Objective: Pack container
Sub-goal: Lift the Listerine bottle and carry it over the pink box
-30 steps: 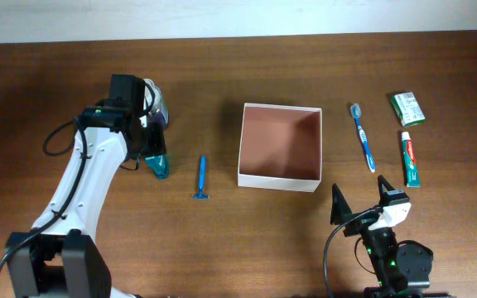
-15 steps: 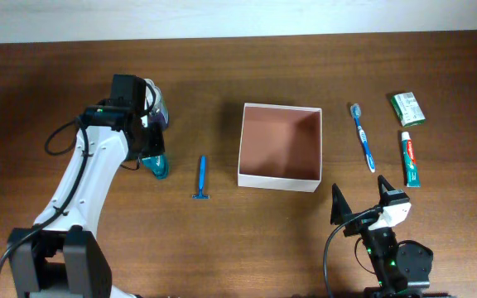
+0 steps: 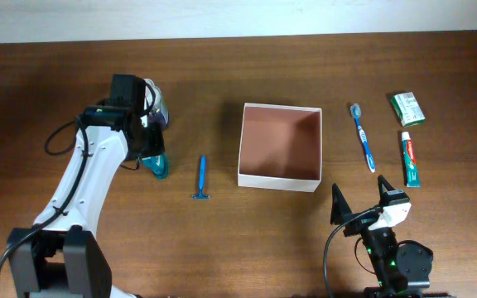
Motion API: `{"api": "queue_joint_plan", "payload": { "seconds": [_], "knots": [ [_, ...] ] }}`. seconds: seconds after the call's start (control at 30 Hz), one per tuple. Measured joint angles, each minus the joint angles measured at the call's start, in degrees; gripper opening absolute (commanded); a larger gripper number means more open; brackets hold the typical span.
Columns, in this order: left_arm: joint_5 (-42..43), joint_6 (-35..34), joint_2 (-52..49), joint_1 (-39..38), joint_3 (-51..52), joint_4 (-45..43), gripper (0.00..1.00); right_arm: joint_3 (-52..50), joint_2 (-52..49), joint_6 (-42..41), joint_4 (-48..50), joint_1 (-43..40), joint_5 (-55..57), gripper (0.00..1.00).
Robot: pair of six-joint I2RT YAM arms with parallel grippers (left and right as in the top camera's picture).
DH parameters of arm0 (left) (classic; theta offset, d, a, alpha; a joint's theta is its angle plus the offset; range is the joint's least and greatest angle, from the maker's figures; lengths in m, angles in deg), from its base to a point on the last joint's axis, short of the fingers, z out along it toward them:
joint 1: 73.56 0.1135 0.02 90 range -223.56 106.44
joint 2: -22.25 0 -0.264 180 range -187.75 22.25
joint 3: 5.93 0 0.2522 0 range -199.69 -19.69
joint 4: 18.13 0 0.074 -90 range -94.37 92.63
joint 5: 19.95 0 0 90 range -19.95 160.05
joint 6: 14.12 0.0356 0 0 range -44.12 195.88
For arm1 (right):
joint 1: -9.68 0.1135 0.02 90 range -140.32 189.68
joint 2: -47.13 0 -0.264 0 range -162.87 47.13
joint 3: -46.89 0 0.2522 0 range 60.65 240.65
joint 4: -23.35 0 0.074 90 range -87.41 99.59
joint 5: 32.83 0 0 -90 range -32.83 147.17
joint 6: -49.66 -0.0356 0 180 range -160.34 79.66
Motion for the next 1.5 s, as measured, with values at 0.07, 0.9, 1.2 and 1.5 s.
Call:
{"api": "queue_joint_plan", "payload": {
  "seconds": [0.07,0.9,1.2,1.5],
  "knots": [
    [0.0,0.0,0.0,0.0,-0.1,0.1,0.27,0.0,0.0,0.0,0.0,0.0,0.0,0.98],
    [3.0,0.0,3.3,-6.8,-14.4,9.9,0.17,0.0,0.0,0.0,0.0,0.0,0.0,0.98],
    [3.3,0.0,8.1,-14.9,-20.4,8.2,0.16,0.0,0.0,0.0,0.0,0.0,0.0,0.98],
    [3.3,0.0,8.5,-20.7,-20.8,0.5,0.17,0.0,0.0,0.0,0.0,0.0,0.0,0.98]
  ]
}}
